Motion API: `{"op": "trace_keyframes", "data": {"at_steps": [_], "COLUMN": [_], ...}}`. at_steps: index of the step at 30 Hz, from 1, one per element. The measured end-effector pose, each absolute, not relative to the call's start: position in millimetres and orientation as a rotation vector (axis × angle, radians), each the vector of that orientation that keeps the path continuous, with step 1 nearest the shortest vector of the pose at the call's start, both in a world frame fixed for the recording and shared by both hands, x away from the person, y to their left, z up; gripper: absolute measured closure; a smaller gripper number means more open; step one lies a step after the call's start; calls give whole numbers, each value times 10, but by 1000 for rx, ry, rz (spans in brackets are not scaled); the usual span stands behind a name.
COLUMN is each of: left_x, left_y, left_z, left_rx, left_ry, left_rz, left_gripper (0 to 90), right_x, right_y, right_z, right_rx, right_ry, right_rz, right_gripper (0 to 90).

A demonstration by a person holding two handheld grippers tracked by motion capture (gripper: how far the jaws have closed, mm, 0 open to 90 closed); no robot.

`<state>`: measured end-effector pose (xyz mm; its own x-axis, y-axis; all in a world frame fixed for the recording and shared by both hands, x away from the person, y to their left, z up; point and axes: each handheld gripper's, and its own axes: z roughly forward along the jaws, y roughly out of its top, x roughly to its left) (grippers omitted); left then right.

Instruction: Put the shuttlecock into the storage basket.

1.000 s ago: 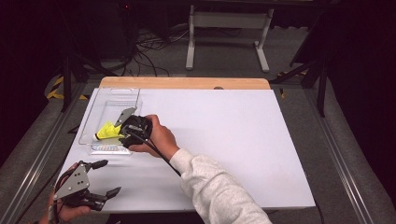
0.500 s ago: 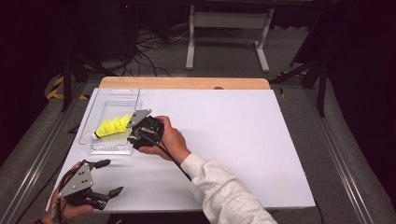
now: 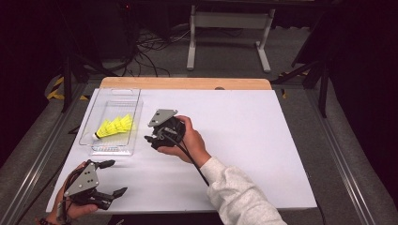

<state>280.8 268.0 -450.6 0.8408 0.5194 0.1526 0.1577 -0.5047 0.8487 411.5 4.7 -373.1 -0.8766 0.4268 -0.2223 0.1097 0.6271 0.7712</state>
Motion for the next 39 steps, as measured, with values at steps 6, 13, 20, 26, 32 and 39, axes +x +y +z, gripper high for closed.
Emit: {"op": "trace_keyframes", "data": {"at_steps": [6,13,20,26,32,39], "left_x": [2823,2832,2831,2830,2839,2861], "left_y": [2664,2664,2661,2667,2655,2644], "left_z": [-4506,-4508,-4511,-4510,-4508,-4513], "left_rx": [2083,2081,2084,2078,2081,2079], "left_ry": [495,493,491,495,490,486], "left_rz": [487,486,483,481,476,472], "left_gripper": [73,73,73,73,73,73], "right_x": [4134,4132,4126,4129,4125,4106], "right_y": [-82,-198,-314,-382,-459,-580], "right_z": [-3691,-3654,-3600,-3577,-3557,-3538], "right_rx": [465,493,520,529,542,548], "right_ry": [2444,2420,2388,2373,2349,2316], "right_rz": [1153,1163,1164,1145,1146,1138], "right_gripper": [345,318,274,227,190,177]}}
